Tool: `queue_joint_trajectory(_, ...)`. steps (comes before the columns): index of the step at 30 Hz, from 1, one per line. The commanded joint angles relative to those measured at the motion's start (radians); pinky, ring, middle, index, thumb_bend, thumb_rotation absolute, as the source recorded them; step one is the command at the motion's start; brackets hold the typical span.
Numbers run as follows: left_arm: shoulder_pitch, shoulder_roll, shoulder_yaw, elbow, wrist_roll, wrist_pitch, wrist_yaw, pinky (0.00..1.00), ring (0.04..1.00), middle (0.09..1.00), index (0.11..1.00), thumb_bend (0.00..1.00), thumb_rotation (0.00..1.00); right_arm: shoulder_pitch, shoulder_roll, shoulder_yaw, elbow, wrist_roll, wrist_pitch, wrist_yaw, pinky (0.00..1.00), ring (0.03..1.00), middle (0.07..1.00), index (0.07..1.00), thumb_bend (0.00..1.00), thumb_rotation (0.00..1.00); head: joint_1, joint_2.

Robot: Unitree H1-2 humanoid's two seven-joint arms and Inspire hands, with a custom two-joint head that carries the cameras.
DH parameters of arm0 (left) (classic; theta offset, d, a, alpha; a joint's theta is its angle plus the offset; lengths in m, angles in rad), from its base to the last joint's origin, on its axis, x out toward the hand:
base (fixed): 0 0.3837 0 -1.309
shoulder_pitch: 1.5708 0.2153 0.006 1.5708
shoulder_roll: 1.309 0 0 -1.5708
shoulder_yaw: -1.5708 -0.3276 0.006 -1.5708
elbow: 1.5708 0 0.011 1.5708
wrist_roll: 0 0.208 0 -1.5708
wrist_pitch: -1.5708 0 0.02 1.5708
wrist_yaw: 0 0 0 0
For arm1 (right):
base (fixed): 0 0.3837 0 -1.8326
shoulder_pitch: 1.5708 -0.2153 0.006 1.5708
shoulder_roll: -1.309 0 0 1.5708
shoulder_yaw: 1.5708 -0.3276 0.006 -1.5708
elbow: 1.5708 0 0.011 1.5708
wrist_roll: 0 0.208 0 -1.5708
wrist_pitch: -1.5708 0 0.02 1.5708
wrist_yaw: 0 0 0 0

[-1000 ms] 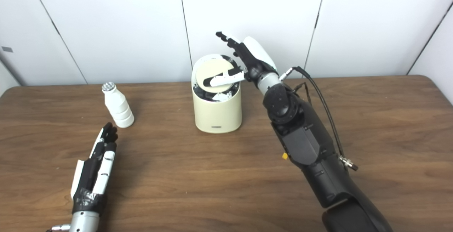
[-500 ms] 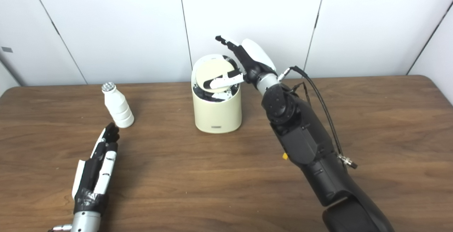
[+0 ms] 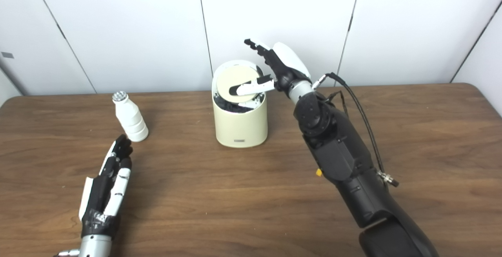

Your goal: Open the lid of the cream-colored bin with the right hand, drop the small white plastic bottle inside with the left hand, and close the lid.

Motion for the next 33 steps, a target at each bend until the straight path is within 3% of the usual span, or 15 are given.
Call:
queue_joint_trajectory(1,0.021,-0.017,-0.007,0.033,-0.012,-0.036,0.01,0.96,0.943,0.947,0.968,0.36,0.69,-0.048,-0.01,-0.004,-0.021,-0.014,-0.025,-0.019,0.85,0.902,0.91,0.906,0.87,0.37,-0.001,0.001)
queue_joint_trajectory(7,0.018,-0.017,-0.005,0.042,-0.016,-0.056,0.01,0.96,0.946,0.945,0.966,0.36,0.69,-0.045,-0.012,0.006,-0.012,-0.025,-0.037,-0.018,0.89,0.906,0.91,0.902,0.87,0.28,0.001,0.004)
queue_joint_trajectory(14,0.017,-0.024,0.005,0.06,-0.048,-0.098,0.008,0.96,0.937,0.941,0.955,0.37,0.63,-0.037,-0.017,0.011,-0.002,-0.039,-0.067,-0.026,0.89,0.907,0.91,0.899,0.87,0.26,0.005,0.009)
queue_joint_trajectory(17,0.02,-0.024,0.004,0.055,-0.046,-0.097,0.009,0.96,0.944,0.943,0.95,0.36,0.64,-0.033,-0.021,0.015,-0.001,-0.045,-0.08,-0.03,0.92,0.909,0.911,0.899,0.88,0.2,0.007,0.009)
queue_joint_trajectory(19,0.019,-0.022,0.005,0.06,-0.048,-0.104,0.008,0.96,0.946,0.947,0.952,0.36,0.64,-0.032,-0.024,0.021,0.002,-0.054,-0.09,-0.037,0.93,0.908,0.91,0.896,0.9,0.11,0.007,0.009)
queue_joint_trajectory(24,0.02,-0.023,0.007,0.064,-0.066,-0.107,0.003,0.95,0.94,0.947,0.952,0.37,0.62,-0.026,-0.027,0.025,0.009,-0.054,-0.101,-0.043,0.95,0.911,0.91,0.894,0.92,0.05,0.007,0.006)
queue_joint_trajectory(27,0.02,-0.021,0.004,0.062,-0.07,-0.107,0.0,0.96,0.935,0.944,0.953,0.35,0.62,-0.02,-0.026,0.022,0.006,-0.051,-0.097,-0.042,0.95,0.912,0.91,0.894,0.9,0.07,0.006,0.006)
queue_joint_trajectory(29,0.021,-0.02,0.003,0.056,-0.065,-0.099,0.002,0.97,0.937,0.943,0.953,0.34,0.61,-0.016,-0.022,0.011,0.0,-0.037,-0.089,-0.04,0.92,0.908,0.909,0.894,0.87,0.16,0.007,0.005)
queue_joint_trajectory(33,0.022,-0.016,0.0,0.054,-0.062,-0.091,-0.001,0.97,0.936,0.942,0.95,0.28,0.59,-0.008,-0.006,-0.029,-0.011,0.01,-0.079,-0.043,0.83,0.886,0.904,0.89,0.81,0.46,0.003,0.003)
